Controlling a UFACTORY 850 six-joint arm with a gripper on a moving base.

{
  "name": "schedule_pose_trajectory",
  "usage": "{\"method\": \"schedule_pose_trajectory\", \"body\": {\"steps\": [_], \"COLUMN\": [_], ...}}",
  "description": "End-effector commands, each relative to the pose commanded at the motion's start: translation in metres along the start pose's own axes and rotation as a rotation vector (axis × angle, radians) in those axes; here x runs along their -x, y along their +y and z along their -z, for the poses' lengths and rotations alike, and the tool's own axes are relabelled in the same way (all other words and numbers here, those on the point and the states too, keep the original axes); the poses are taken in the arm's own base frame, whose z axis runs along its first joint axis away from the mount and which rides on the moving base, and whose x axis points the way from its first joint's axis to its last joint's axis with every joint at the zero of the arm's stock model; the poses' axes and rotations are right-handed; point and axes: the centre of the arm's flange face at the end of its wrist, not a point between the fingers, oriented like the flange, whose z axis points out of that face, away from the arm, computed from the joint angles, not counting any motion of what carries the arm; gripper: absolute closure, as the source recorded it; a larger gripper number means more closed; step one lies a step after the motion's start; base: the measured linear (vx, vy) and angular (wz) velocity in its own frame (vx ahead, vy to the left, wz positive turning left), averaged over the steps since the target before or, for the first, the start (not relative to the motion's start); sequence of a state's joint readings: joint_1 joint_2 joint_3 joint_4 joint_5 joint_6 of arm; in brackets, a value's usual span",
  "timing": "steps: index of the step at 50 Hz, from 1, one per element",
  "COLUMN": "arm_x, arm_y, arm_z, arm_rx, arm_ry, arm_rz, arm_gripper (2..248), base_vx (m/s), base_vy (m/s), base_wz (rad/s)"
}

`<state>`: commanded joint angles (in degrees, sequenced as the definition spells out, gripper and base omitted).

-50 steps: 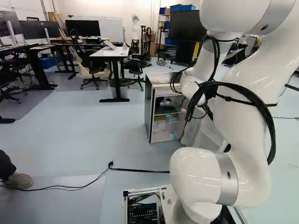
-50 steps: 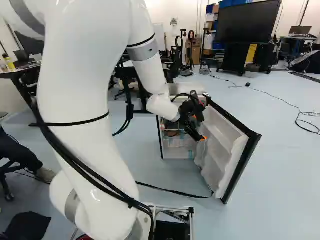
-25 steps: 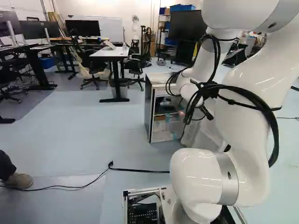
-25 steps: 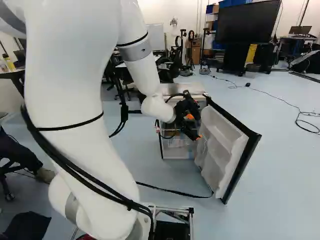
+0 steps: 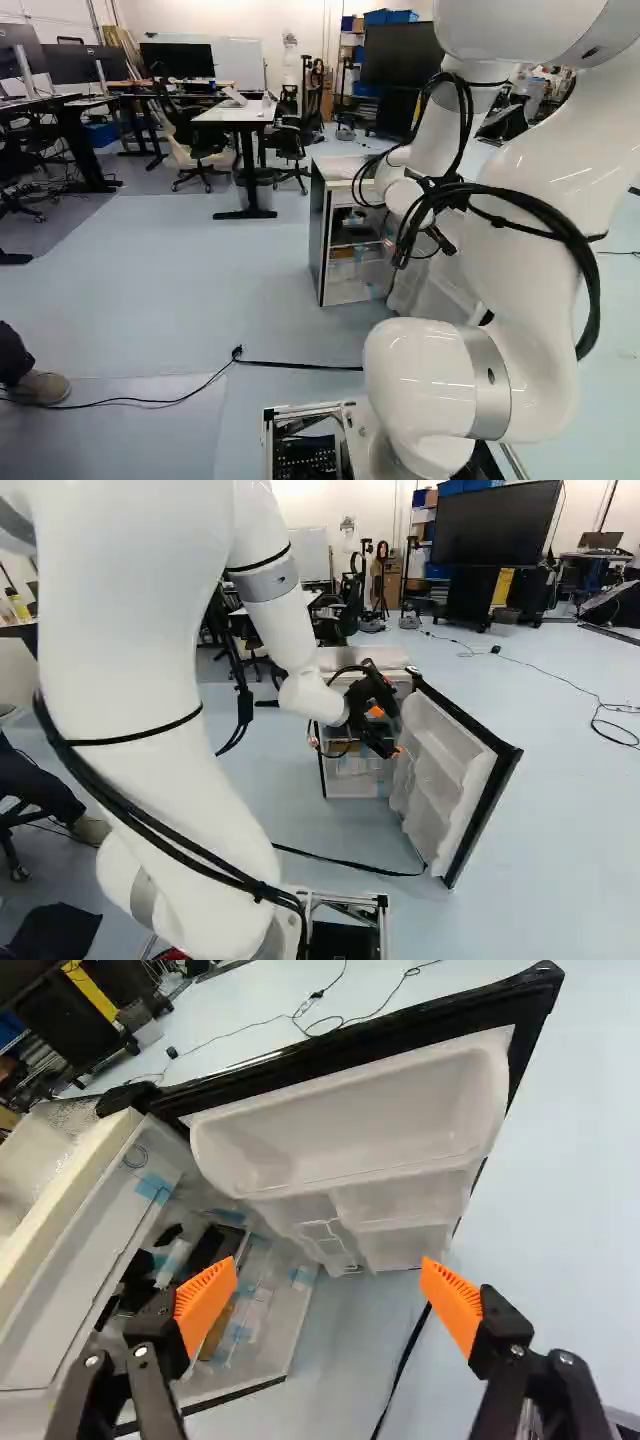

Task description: Open the fridge door

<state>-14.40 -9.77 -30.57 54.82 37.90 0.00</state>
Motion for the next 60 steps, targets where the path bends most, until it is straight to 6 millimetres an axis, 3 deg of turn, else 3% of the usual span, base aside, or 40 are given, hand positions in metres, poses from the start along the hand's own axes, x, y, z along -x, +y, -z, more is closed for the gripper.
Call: {"method": "schedule_pose_trajectory", "body": {"steps": [30, 60], "arm_x": [0.011, 0.033], "arm_y": [0.001, 0.008], "arm_z": [0.029, 0.075], "arm_rx": [-0.137, -0.374], "arm_ry": [0.025, 0.067], "arm_rz": [0.153, 0.388], "arm_gripper": [3, 3], "base_vx": [0.000, 0.000], "base_vy": [0.000, 0.000], "base_wz": [0.000, 0.000]}}
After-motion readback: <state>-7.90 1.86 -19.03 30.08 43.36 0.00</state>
